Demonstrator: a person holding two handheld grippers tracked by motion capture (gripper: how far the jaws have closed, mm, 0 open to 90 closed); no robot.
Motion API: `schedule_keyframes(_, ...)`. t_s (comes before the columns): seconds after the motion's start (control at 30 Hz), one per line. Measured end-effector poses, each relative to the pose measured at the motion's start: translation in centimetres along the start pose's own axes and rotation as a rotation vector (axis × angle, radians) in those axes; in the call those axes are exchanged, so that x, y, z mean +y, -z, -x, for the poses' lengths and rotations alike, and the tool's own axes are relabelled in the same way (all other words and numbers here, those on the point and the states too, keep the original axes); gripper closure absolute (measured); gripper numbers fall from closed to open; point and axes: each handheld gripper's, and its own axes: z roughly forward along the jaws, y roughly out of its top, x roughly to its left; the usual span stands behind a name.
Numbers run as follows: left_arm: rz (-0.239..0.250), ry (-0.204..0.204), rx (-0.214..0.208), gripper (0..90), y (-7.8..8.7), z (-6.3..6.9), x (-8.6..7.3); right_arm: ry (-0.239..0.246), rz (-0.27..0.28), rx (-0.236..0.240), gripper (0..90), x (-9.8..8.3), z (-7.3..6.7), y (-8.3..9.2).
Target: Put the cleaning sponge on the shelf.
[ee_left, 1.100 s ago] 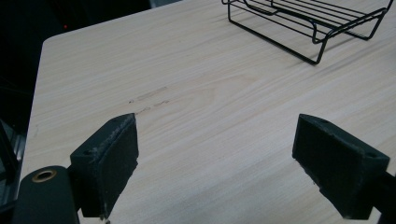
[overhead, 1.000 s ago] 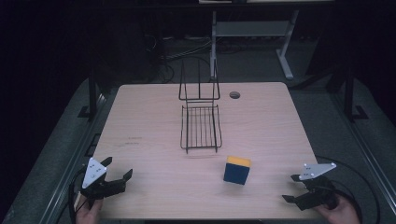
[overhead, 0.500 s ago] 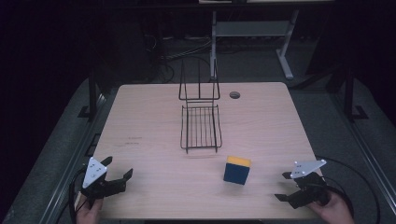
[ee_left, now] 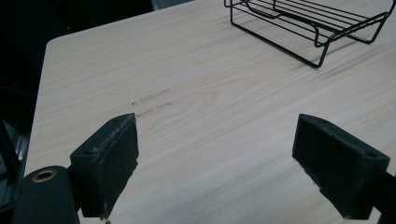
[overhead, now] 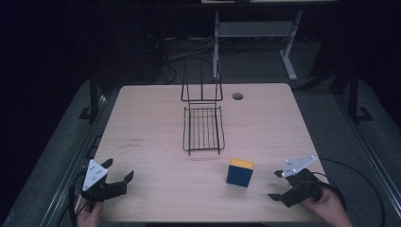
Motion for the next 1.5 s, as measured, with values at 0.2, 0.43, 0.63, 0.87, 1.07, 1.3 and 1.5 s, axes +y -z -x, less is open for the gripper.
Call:
schedule_keyframes(0.2,0.0,-0.001,0.0,13.9,0.0,0.0,0.0,0.028,-0.003,0.016,17.7,1.2,-0.1,-0.6)
schedule_keyframes(0.43,0.003,0.005,0.006,13.9,0.1,-0.2,0.0,0.059,-0.003,0.033,17.8,2.7,-0.2,-1.1)
schedule_keyframes(0.63,0.005,0.007,0.007,13.9,0.2,-0.2,0.0,0.093,0.009,0.044,17.8,4.2,-0.3,-1.5)
schedule_keyframes(0.87,0.003,0.003,0.004,13.9,0.1,-0.2,0.0,0.111,0.006,0.058,17.8,5.8,-0.1,-1.9)
schedule_keyframes(1.07,0.005,0.006,0.005,13.9,0.1,-0.2,0.0,0.129,0.012,0.065,17.9,6.8,-0.1,-2.5)
schedule_keyframes(1.3,0.006,0.008,0.007,13.9,0.2,-0.2,0.0,0.13,0.006,0.074,18.1,7.6,0.0,-3.1)
schedule_keyframes(1.5,0.007,0.009,0.006,13.9,0.2,-0.2,0.0,0.135,0.012,0.087,18.4,8.2,0.1,-3.8)
